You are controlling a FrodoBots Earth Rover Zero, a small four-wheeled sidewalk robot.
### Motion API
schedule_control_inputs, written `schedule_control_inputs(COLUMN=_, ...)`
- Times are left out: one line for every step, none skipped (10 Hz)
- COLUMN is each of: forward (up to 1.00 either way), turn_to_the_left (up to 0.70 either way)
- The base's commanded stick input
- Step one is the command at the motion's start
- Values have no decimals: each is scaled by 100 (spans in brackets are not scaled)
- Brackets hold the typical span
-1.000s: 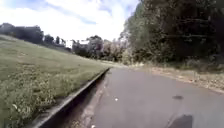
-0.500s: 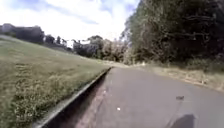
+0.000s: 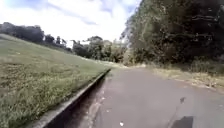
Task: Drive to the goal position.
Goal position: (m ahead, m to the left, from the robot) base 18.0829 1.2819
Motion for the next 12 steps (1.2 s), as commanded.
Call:
schedule_control_inputs(forward=70, turn_to_the_left=-19)
schedule_control_inputs(forward=70, turn_to_the_left=-20)
schedule_control_inputs(forward=70, turn_to_the_left=-22)
schedule_control_inputs(forward=70, turn_to_the_left=-22)
schedule_control_inputs(forward=70, turn_to_the_left=-22)
schedule_control_inputs(forward=70, turn_to_the_left=-22)
schedule_control_inputs(forward=70, turn_to_the_left=-23)
schedule_control_inputs(forward=70, turn_to_the_left=-17)
schedule_control_inputs(forward=70, turn_to_the_left=-13)
schedule_control_inputs(forward=70, turn_to_the_left=-12)
schedule_control_inputs(forward=70, turn_to_the_left=-17)
schedule_control_inputs(forward=70, turn_to_the_left=-21)
